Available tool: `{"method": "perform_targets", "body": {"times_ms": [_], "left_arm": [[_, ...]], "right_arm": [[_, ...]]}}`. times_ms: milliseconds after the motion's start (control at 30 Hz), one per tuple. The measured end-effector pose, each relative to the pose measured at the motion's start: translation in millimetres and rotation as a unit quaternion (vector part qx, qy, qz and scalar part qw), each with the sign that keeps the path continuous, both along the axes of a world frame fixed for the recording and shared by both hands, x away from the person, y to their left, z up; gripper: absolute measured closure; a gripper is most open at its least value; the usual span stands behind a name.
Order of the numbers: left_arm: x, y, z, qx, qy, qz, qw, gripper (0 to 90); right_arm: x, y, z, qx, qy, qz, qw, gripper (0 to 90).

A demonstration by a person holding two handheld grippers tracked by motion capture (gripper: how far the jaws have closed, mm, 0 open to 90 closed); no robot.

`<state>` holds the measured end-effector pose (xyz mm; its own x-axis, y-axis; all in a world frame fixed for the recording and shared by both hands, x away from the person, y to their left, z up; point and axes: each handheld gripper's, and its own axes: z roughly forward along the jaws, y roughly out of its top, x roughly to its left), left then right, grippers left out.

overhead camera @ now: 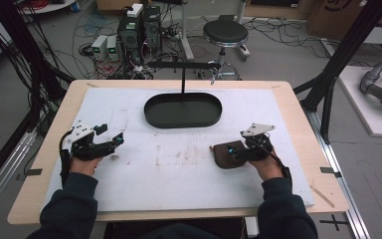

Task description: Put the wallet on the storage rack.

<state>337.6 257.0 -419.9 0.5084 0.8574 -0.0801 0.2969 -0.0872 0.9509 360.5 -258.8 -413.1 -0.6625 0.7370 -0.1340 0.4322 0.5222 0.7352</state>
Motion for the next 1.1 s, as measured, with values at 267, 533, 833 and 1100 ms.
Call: {"method": "perform_targets", "body": {"times_ms": [267, 533, 833, 1100], "left_arm": [[0.5, -0.9, -0.5, 0.003, 0.000, 0.000, 1.0000, 25.7], [0.7, -1.0, -0.2, 0.003, -0.001, 0.000, 1.0000, 25.9], [0.4, -0.6, 0.1, 0.003, -0.002, -0.001, 1.0000, 25.8], [0.5, -0.7, 0.0, 0.004, -0.001, -0.001, 1.0000, 25.9]], "right_arm": [[-12.5, -34.0, -4.0, 0.032, 0.069, 0.036, 0.9964, 40.8], [-21.7, -28.9, -5.6, 0.044, 0.098, 0.081, 0.9909, 45.1], [-21.1, -24.0, 0.3, 0.034, 0.043, 0.057, 0.9968, 37.5], [-16.2, -31.8, -11.9, 0.047, 0.086, 0.050, 0.9939, 33.6]]}}
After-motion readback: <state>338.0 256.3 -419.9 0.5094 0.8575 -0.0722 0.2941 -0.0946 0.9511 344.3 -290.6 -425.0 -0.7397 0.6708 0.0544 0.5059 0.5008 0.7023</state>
